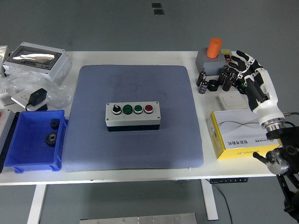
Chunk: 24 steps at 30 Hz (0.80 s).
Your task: Pick up the button,place it on the desk,press the button,press the button
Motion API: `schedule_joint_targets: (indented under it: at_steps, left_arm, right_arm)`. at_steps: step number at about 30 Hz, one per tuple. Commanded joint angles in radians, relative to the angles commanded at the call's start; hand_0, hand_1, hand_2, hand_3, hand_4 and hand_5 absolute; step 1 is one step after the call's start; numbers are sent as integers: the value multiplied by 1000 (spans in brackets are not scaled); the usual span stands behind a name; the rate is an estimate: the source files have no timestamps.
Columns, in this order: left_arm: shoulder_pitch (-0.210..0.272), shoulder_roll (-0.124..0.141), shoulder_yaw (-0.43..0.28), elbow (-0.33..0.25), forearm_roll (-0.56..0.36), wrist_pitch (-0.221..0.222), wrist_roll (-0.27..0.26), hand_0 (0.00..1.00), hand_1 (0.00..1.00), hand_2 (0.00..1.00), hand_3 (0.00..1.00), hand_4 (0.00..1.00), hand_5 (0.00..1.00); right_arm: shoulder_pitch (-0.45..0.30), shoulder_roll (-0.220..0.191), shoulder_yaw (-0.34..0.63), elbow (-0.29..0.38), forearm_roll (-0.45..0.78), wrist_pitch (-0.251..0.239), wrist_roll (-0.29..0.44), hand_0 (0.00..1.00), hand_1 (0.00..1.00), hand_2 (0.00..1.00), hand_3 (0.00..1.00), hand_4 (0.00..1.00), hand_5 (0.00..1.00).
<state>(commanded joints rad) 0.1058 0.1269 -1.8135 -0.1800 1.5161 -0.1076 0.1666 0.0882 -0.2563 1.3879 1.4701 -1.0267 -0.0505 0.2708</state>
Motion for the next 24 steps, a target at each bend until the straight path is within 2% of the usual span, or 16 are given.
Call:
schedule_joint_targets:
  at_steps: [14, 24]
  left_arm:
    - [-3, 5, -21, 0, 40, 5, 16, 657, 661, 642, 720, 658, 492]
    - [-16, 11, -33, 0, 65, 1, 16, 657, 660, 642, 719, 659, 491]
  right_arm:
    - [-20, 21, 36, -2, 59, 30, 3, 803, 769, 775, 783, 850, 605]
    - [-36, 9, 87, 9, 62, 29, 6, 797, 761, 771, 777, 850, 606]
